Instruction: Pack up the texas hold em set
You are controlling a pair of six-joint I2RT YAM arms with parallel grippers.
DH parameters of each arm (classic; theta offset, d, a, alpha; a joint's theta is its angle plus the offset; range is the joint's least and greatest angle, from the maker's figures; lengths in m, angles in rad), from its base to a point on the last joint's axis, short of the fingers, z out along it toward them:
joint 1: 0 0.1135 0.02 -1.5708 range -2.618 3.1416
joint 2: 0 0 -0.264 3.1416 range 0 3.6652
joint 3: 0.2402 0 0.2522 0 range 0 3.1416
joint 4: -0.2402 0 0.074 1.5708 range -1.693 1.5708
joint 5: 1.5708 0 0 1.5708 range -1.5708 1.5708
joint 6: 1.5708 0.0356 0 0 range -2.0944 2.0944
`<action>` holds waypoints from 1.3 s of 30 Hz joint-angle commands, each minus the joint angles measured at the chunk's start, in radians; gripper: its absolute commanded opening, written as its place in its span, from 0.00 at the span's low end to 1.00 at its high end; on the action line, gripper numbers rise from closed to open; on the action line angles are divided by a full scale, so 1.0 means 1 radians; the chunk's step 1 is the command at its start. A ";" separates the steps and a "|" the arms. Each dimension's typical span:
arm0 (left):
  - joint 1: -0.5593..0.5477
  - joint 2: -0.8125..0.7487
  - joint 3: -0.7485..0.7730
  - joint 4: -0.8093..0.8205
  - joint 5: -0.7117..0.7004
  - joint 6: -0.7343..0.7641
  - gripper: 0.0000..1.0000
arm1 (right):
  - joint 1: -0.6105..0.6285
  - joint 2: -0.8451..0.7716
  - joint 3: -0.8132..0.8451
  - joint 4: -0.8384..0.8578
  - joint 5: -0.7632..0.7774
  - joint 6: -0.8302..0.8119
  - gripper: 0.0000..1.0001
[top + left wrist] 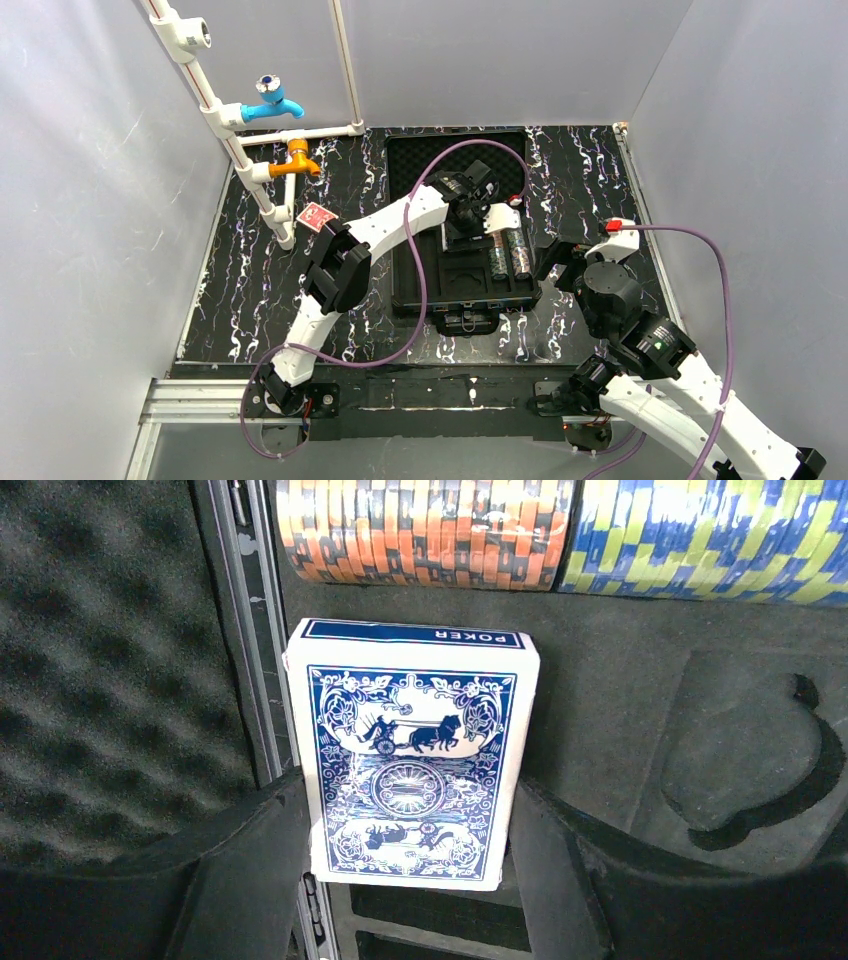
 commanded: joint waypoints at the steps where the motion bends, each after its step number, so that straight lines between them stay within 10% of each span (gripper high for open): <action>1: -0.022 0.001 0.040 -0.029 0.023 0.005 0.04 | -0.006 0.000 -0.003 0.028 0.005 0.011 1.00; 10: -0.024 -0.008 0.010 -0.032 -0.001 -0.019 0.10 | -0.005 0.002 -0.006 0.033 0.002 0.011 1.00; 17: -0.024 -0.034 0.011 -0.028 -0.046 -0.077 0.51 | -0.006 0.004 -0.006 0.031 0.004 0.013 1.00; 20: -0.023 -0.062 0.002 -0.009 -0.039 -0.092 0.96 | -0.005 0.003 -0.002 0.030 0.009 0.012 1.00; 39: 0.025 -0.501 -0.282 0.197 -0.135 -0.330 0.98 | -0.005 0.047 0.020 0.080 -0.066 -0.011 1.00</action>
